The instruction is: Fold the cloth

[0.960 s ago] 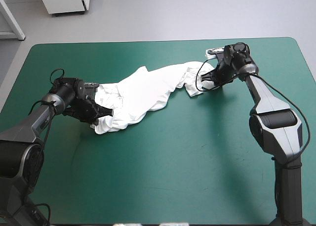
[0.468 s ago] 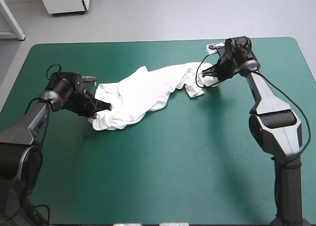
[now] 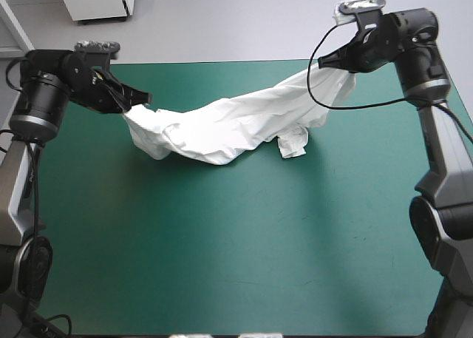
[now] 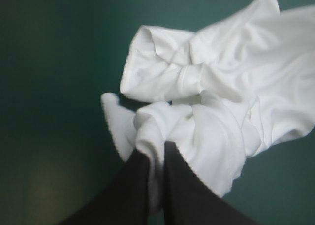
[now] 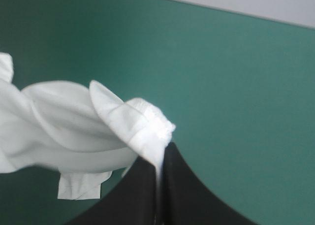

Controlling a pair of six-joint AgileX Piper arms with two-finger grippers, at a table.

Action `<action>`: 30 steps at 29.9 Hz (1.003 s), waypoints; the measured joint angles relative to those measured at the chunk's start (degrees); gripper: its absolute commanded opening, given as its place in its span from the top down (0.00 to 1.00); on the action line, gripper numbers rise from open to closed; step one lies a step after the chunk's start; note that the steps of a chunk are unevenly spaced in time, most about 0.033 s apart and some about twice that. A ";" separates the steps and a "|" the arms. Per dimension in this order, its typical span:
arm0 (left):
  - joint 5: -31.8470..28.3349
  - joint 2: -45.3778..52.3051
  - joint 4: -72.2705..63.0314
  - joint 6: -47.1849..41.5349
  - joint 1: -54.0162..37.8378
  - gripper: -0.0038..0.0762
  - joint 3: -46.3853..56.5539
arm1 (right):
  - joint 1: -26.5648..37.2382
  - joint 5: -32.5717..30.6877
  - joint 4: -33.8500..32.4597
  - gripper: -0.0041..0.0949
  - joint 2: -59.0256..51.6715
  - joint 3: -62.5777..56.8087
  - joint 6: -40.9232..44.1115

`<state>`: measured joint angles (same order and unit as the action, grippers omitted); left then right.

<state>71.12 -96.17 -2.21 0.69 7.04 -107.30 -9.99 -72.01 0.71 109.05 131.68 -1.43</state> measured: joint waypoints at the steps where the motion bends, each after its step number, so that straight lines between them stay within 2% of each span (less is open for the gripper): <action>1: 0.41 0.30 -0.18 0.00 0.00 0.96 -2.60 | 0.00 0.00 0.05 0.97 -2.28 0.00 -0.40; 12: 0.77 5.35 -6.53 0.48 0.00 0.96 -28.54 | 0.00 0.41 0.12 0.97 -23.87 0.55 -4.47; 19: 0.83 8.91 -9.53 0.58 0.00 0.96 -43.37 | 0.00 8.93 0.12 0.97 -33.75 0.67 -6.23; 23: 0.77 11.80 -11.33 0.58 0.00 0.96 -47.73 | 0.00 14.66 0.06 0.97 -37.98 0.97 -6.49; 25: 0.77 13.07 -12.28 0.58 0.00 0.96 -48.44 | 0.00 15.43 -0.39 0.97 -39.24 1.17 -6.54; 30: 0.82 14.12 -13.09 0.58 0.00 0.96 -48.76 | 0.00 11.00 -1.39 0.97 -40.21 1.17 -6.26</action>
<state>71.95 -82.05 -15.30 1.28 7.04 -156.05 -9.99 -61.01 -0.69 68.84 132.85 -7.69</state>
